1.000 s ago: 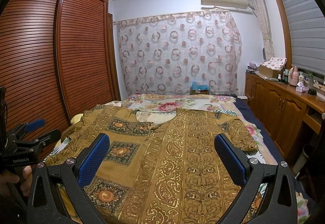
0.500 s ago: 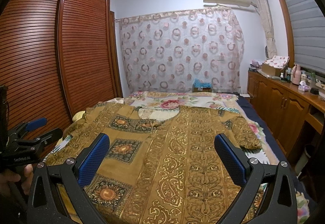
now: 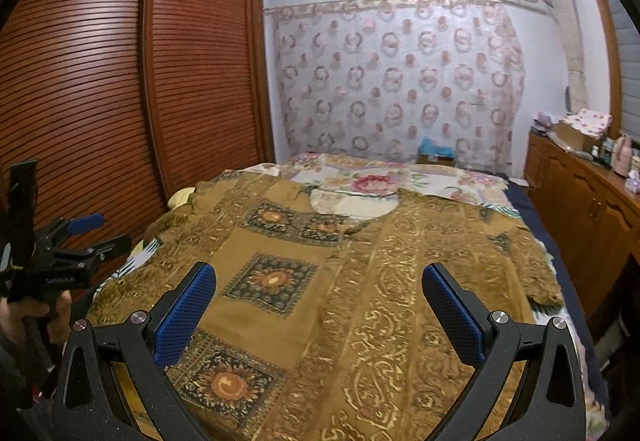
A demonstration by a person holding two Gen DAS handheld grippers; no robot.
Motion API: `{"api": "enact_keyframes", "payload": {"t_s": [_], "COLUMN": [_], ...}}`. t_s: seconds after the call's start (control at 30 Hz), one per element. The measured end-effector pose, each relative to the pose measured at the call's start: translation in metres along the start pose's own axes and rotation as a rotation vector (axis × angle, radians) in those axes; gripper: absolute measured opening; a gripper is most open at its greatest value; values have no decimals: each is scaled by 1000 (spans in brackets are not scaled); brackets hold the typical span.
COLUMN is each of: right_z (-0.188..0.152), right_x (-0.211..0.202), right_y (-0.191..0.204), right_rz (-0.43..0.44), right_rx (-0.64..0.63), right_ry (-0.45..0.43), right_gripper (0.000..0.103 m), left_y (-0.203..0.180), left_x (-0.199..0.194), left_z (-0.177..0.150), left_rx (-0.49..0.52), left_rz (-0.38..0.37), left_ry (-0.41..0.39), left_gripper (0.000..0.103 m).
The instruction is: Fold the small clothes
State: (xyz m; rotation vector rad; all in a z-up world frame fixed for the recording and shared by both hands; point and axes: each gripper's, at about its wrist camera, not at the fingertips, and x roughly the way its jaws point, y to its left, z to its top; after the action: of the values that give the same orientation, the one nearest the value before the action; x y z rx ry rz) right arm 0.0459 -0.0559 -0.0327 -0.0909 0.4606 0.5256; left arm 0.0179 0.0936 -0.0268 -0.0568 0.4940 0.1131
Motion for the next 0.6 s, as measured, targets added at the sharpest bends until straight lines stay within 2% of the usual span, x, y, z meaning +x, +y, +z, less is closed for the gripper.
{"api": "enact_keyframes", "payload": {"t_s": [0.13,0.37,0.47,0.6], "right_z": [5,10,11,11], "right_x": [15,58,72,91], "right_y": [-6,-20,-25,-32], "right_rz": [32,92,103,97], "right_rx": [-9,-34,-40,-55], "right_ry": [26,122,160,214], "right_gripper": [103,101,101,101], "left_y": [23,57,73,88], "left_x": [7,31,45,68], "left_z": [0,2,2,2], "left_rx": [-8,-2,-16,-15], "left_rz": [30,70,70,79], "left_ry": [21,69,114,177], "left_gripper": [103,103,103,98]}}
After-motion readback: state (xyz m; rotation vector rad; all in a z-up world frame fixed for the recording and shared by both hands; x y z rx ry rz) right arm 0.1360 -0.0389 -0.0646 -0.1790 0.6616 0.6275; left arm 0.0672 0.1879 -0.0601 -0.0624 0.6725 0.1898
